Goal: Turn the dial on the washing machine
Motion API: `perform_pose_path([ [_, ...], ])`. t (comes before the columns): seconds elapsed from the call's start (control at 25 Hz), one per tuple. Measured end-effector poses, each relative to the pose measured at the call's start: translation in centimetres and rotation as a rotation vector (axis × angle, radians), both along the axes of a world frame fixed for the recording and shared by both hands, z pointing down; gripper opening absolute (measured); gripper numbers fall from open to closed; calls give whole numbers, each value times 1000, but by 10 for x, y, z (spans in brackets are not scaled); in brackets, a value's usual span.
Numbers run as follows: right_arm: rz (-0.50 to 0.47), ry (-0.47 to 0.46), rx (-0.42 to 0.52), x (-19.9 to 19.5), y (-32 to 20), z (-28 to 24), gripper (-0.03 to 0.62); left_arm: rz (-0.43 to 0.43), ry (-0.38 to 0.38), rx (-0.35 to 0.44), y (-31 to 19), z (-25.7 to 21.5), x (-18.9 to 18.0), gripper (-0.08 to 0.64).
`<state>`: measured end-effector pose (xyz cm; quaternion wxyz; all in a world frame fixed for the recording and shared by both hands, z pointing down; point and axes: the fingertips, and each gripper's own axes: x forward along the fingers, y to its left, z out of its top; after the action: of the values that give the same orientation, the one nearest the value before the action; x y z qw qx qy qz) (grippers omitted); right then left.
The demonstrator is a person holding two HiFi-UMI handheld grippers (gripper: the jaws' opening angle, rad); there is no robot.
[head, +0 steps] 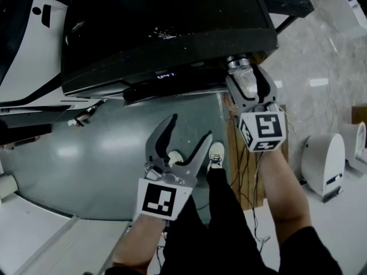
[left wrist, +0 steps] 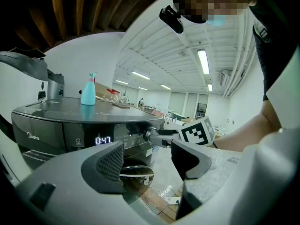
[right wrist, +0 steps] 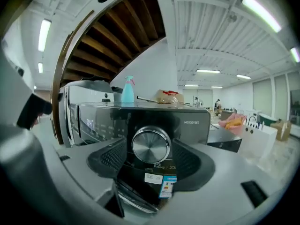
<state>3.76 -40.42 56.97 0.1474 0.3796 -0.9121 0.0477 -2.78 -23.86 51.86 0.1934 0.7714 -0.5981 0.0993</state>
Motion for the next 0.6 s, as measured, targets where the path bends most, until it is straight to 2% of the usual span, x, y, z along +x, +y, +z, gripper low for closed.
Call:
perform_pose_path([
  [0.32, -15, 323, 224, 0, 0, 3, 290, 0, 6, 2, 2, 4, -2, 299],
  [0.4, -20, 360, 264, -1, -1, 4, 298, -3, 10, 1, 3, 5, -3, 299],
  [0.6, -38, 388, 292, -6, 1, 7, 289, -9, 20, -6, 5, 7, -4, 299],
])
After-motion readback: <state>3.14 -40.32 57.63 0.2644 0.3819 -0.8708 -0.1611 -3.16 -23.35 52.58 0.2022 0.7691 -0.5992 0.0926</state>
